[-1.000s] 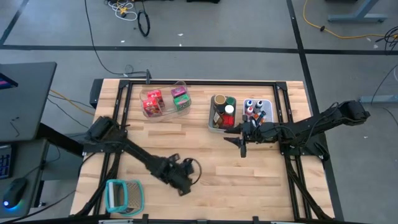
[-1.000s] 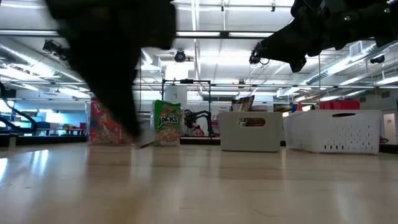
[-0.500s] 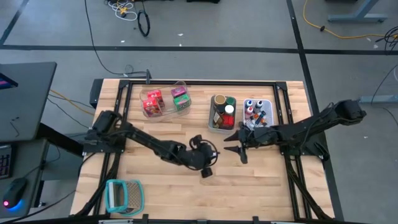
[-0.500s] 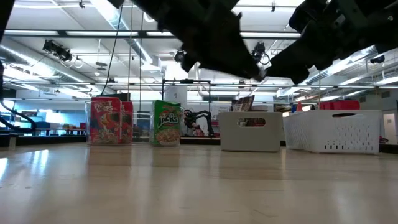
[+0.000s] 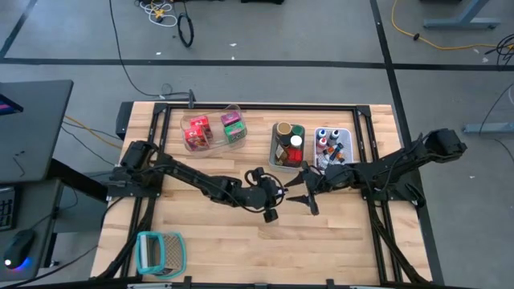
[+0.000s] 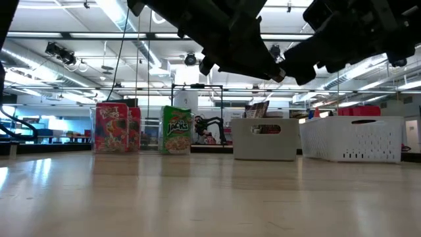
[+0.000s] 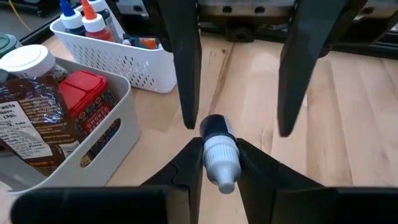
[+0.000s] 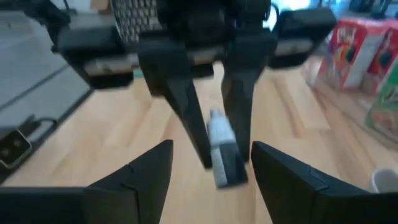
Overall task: Pick & Place Kitchen Items
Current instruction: Put the small black food coloring bottle into the white bin, then return to Home Position
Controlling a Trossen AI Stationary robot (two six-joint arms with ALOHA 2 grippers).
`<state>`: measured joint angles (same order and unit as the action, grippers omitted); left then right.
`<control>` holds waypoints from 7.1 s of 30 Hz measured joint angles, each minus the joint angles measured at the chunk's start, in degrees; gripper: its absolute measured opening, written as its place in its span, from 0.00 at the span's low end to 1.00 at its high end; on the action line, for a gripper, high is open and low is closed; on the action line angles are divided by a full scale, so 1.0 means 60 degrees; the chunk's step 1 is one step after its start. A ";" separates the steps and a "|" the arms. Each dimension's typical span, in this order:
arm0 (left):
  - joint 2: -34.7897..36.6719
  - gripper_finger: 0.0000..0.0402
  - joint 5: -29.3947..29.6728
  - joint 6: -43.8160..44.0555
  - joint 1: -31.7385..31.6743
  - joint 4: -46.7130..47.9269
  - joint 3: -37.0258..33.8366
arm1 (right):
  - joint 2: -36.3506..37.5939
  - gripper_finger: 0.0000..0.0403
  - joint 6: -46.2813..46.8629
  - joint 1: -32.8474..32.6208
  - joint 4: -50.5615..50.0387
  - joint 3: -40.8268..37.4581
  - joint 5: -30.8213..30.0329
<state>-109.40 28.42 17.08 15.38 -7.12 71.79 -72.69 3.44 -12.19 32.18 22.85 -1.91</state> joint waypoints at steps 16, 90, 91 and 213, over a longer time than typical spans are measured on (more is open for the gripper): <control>0.0000 0.21 0.0402 0.0127 0.0007 -0.0039 0.0000 | 0.0000 0.47 0.0072 0.0123 -0.0043 0.0004 -0.0685; 0.0004 0.47 0.0096 0.2373 0.0007 0.0884 0.0018 | 0.0004 0.23 -0.0159 0.0189 -0.1363 0.0000 -0.1119; 0.0004 0.47 0.0072 0.2480 0.0007 0.1020 0.0018 | 0.0004 0.23 -0.0160 0.0187 -0.1459 0.0000 -0.1117; 0.5957 0.47 0.4805 0.7384 0.2481 1.1755 0.0007 | 0.3853 0.46 0.0344 0.1461 -0.2130 -0.0003 -0.3588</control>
<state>-73.66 57.24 61.39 30.26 63.41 71.83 -49.57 5.50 -3.42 19.40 22.83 -23.44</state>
